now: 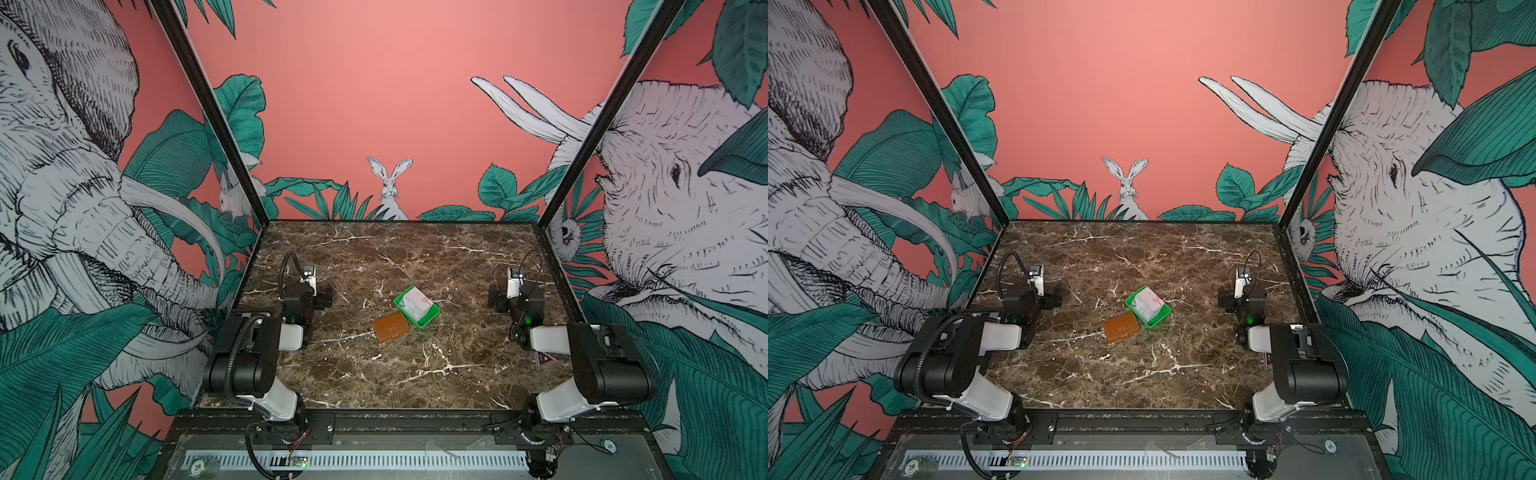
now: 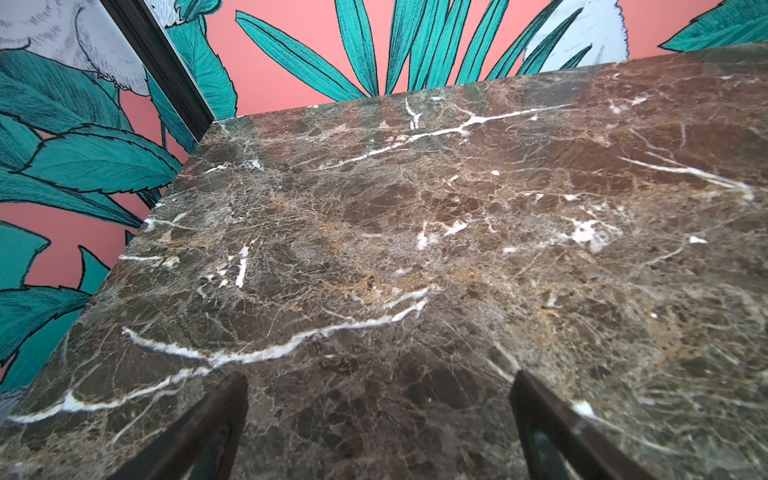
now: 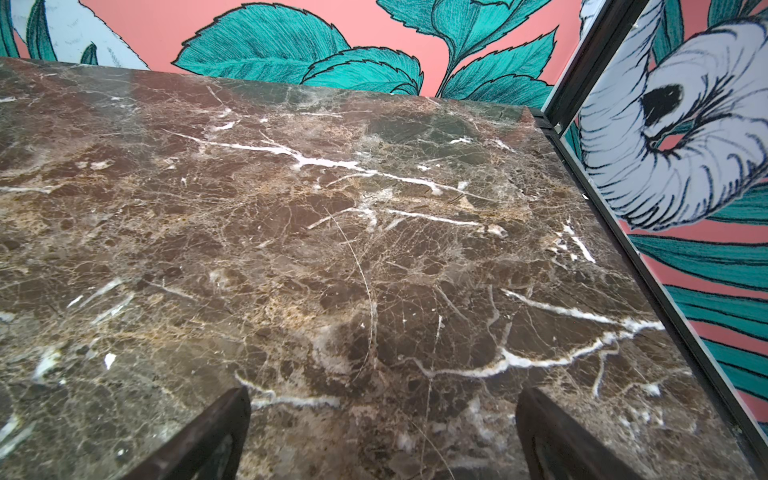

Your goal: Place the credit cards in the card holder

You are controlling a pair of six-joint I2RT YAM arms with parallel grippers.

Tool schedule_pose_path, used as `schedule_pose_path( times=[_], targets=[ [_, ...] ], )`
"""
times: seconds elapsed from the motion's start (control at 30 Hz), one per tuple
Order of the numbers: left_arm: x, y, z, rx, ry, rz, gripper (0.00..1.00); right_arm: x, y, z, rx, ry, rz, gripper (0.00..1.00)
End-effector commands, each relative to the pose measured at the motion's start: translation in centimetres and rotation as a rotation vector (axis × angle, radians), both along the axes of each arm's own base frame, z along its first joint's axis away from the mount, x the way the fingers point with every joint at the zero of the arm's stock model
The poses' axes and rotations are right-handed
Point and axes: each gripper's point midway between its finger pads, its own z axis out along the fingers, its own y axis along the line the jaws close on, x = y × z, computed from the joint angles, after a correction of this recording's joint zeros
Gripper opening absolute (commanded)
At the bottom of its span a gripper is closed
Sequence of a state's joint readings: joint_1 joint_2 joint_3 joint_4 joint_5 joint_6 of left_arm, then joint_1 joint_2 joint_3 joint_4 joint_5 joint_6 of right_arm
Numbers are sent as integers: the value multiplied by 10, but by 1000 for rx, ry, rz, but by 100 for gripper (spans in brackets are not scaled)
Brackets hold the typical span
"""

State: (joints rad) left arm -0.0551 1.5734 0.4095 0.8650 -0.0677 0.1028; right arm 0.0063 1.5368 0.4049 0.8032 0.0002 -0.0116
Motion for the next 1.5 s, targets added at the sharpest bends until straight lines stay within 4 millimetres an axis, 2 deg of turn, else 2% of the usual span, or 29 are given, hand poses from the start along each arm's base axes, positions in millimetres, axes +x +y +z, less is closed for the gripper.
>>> schedule_pose_path(
  times=[0.0, 1.33, 1.47],
  targets=[
    [3, 1, 11, 5, -29, -2, 99, 4, -3, 11, -2, -41, -12, 98],
    [2, 1, 10, 6, -27, -3, 99, 4, -2, 11, 0, -41, -11, 98],
    [0, -1, 11, 6, -34, -16, 99, -1, -6, 13, -1, -72, -33, 98]
  ],
)
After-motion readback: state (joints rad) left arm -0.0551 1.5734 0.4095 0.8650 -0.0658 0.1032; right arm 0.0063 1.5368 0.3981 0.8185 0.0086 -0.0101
